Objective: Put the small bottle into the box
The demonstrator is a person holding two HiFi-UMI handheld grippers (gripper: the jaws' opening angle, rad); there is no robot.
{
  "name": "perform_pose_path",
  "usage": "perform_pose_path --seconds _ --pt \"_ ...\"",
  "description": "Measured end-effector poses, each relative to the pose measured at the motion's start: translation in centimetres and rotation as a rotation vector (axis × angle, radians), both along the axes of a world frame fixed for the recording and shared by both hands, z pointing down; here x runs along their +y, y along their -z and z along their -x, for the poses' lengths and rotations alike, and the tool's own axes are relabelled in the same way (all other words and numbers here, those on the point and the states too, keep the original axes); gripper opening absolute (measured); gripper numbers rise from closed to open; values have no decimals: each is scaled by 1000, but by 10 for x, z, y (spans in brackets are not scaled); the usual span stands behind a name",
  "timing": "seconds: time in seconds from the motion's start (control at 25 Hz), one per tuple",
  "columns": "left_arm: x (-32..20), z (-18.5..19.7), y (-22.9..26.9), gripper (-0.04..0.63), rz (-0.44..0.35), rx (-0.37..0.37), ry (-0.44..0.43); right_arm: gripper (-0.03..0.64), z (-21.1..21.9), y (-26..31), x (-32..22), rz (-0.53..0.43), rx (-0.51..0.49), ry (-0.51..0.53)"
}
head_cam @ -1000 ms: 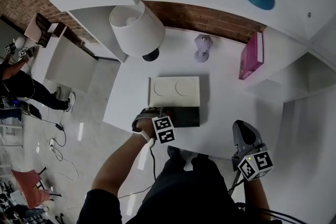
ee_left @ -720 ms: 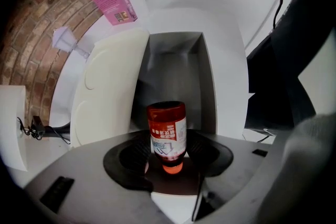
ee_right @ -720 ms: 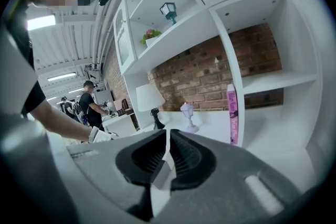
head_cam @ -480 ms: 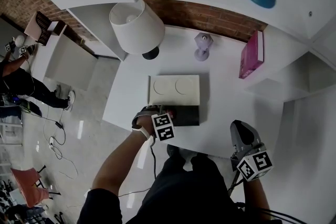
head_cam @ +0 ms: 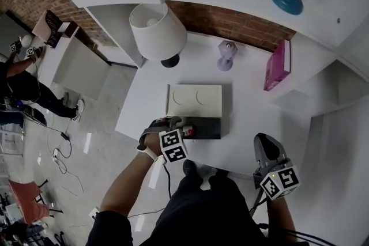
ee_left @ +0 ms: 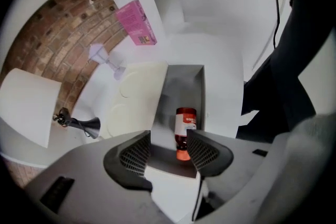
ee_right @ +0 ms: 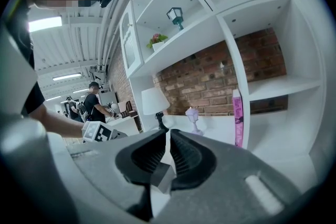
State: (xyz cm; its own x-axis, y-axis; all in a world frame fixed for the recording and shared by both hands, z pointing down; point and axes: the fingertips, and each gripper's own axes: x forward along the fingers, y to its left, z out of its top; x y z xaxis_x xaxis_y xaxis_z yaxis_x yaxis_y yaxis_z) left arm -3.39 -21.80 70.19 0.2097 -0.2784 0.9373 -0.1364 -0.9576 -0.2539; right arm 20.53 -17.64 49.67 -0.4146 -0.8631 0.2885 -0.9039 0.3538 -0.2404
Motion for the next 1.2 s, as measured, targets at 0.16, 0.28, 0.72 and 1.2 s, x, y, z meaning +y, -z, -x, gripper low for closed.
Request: perform_pose_path --seconds 0.16,0.28,0.72,1.2 --pt "-7 3 51 212 -93 120 103 24 3 4 -2 -20 3 12" --pt "-15 8 90 211 -180 245 212 23 11 16 -6 -40 11 23" --pt "-17 21 259 210 -421 908 520 14 39 66 -23 -171 52 62" --pt "15 26 374 210 -683 1137 479 38 72 122 -22 -341 104 162"
